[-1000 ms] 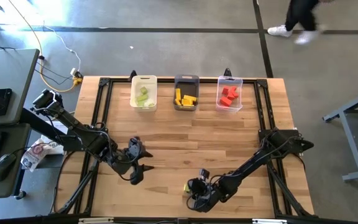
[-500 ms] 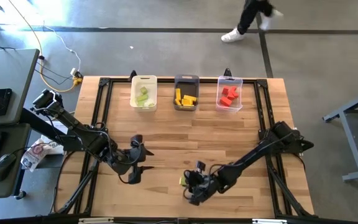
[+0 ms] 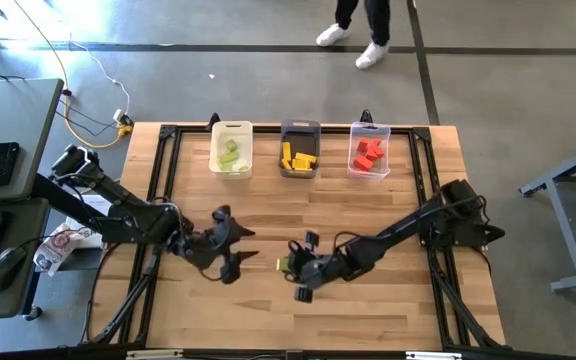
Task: Sort & place blocks by color
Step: Put the green block into the white bin
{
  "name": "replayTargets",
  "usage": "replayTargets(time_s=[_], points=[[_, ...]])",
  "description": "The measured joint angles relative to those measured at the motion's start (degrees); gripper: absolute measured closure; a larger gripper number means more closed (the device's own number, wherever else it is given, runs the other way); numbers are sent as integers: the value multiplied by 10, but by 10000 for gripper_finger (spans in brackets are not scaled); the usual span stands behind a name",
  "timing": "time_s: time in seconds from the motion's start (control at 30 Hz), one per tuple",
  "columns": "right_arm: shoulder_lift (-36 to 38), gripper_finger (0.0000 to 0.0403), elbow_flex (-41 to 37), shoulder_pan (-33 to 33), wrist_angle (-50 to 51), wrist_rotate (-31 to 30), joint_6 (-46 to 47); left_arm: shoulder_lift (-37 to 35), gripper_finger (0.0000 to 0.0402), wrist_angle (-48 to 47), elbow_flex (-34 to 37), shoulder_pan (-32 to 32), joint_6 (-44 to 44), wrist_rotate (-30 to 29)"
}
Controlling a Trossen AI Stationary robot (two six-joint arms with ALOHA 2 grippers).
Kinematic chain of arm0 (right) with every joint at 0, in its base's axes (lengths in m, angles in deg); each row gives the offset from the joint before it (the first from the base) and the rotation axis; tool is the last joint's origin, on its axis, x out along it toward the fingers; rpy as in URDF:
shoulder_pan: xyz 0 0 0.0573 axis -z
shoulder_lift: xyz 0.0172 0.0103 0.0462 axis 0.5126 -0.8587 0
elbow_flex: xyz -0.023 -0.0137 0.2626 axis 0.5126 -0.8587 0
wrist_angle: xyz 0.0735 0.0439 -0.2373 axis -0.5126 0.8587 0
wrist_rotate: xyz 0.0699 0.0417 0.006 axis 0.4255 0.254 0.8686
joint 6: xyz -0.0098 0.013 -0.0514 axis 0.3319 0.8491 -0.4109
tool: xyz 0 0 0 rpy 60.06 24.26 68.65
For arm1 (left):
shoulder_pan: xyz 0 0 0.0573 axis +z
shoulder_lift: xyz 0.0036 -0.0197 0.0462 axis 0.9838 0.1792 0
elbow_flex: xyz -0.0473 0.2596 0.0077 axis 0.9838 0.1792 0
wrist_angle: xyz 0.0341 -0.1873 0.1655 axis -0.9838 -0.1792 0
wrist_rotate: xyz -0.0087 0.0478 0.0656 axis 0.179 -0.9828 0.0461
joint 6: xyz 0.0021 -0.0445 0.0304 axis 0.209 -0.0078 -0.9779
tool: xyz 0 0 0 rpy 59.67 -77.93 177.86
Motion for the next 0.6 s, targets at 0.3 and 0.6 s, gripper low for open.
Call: replayTargets(time_s=[0.3, 0.6], points=[[13, 297, 0, 57, -17, -1, -107, 0, 168, 10, 0, 122, 51, 109], [13, 297, 0, 92, -22, -32, -188, 0, 168, 29, 0, 240, 9, 233]])
